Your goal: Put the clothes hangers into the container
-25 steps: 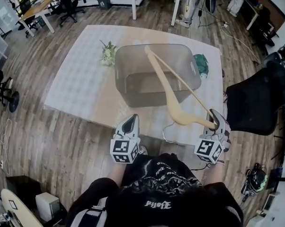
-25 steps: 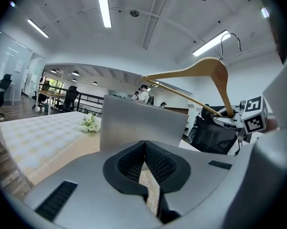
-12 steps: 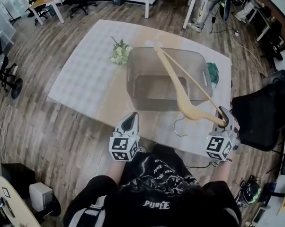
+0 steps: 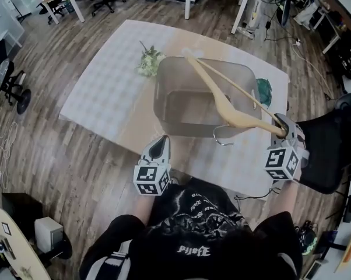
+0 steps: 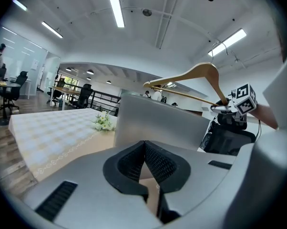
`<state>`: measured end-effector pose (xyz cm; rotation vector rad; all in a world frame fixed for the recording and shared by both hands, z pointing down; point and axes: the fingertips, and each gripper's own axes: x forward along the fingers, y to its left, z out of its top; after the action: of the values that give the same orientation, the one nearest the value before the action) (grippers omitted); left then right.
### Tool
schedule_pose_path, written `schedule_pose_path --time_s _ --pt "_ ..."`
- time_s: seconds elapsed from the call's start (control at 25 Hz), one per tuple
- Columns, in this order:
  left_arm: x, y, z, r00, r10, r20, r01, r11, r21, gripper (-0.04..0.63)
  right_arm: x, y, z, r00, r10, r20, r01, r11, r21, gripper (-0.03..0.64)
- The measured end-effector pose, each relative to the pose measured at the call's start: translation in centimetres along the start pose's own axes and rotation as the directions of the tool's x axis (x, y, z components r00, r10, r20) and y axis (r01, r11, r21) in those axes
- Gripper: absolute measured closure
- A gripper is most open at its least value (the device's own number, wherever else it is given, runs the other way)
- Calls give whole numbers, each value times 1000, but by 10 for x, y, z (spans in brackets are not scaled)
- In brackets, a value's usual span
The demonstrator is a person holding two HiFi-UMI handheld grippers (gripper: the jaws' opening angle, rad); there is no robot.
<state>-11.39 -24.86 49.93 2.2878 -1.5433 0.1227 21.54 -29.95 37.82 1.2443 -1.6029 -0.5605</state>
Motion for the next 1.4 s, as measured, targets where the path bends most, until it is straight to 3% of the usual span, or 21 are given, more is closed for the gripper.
schedule_pose_path --time_s 0.4,0.8,1.12,1.4 --pt "13 -3 -6 999 33 -40 -34 999 -21 575 55 -21 11 992 125 4 -123 980 -159 606" --pt "14 -5 -17 996 41 -80 -44 999 -32 575 97 -26 26 979 202 -30 -202 935 -292 606" --pt "12 -4 -19 995 42 -92 -45 999 -29 575 121 -13 37 959 275 -67 -280 887 -367 606" --pt "17 -2 -18 995 46 -93 -50 998 -30 575 150 -3 45 935 332 -128 -352 819 -452 606"
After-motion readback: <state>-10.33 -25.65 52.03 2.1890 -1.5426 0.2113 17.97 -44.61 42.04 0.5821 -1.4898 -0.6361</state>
